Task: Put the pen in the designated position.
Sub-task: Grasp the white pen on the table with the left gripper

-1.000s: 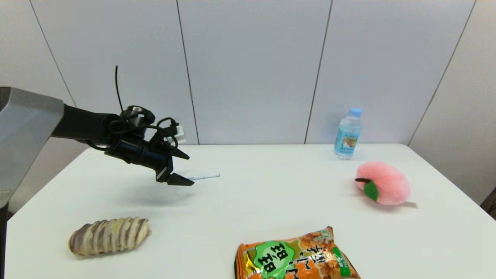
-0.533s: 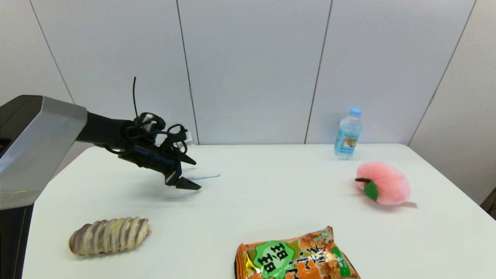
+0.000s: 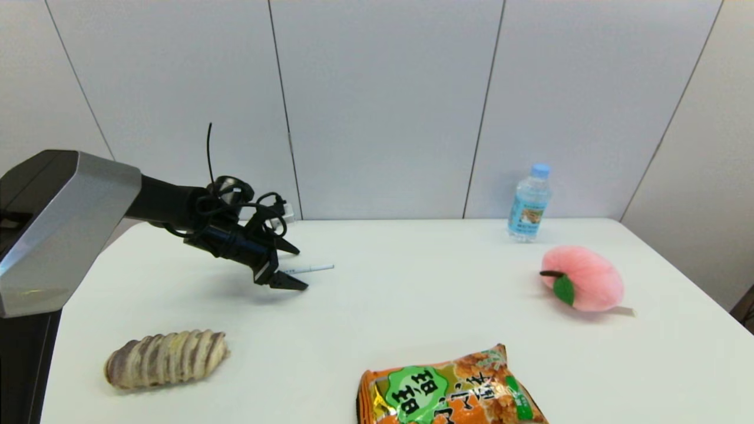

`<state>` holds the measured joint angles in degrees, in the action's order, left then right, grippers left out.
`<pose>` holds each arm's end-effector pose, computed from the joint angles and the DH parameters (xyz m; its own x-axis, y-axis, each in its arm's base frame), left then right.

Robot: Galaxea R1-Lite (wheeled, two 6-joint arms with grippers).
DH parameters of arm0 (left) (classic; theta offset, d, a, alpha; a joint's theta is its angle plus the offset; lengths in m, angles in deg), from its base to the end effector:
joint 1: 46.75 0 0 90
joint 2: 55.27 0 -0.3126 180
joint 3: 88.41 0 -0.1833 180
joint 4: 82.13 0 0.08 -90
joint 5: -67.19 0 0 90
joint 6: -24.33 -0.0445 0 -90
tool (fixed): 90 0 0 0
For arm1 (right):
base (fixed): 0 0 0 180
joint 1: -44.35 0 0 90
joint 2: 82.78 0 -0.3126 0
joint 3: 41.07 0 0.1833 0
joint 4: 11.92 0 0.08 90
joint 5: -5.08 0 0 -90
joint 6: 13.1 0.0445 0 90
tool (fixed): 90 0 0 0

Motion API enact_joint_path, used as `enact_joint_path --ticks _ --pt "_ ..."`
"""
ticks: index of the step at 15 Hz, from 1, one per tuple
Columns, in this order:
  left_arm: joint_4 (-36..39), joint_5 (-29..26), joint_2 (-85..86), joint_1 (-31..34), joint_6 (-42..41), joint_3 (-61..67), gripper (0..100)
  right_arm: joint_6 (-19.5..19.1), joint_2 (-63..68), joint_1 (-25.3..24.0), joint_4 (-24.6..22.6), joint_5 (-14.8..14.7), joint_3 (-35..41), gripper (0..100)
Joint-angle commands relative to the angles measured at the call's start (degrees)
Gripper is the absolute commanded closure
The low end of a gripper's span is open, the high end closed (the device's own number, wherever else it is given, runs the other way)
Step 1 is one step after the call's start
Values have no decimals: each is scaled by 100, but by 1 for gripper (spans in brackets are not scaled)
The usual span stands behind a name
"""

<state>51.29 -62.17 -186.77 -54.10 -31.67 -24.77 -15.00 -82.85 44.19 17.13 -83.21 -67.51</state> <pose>0.4311 -0.0841 0.0855 0.2822 -0.6758 -0.6809 0.9460 0.3139 0.0805 -0.0242 0.0013 0.0759 0.9985 0.0326 -0.0443 -0.0341 0.9989 -0.0318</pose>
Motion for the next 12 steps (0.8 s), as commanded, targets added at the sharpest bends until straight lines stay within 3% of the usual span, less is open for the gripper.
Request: enact_joint_path --ticks 1,9,10,12 --pt "-15 -10 -16 6 -42 11 0 -3 7 -2 2 5 1 0" --pt "-15 -10 -16 6 -42 11 0 -3 7 -2 2 5 1 0" --pt "-6 -10 -16 6 -42 11 100 -3 7 -2 2 5 1 0" --pt "-6 -19 -16 14 -42 11 100 -3 7 -2 2 5 1 0"
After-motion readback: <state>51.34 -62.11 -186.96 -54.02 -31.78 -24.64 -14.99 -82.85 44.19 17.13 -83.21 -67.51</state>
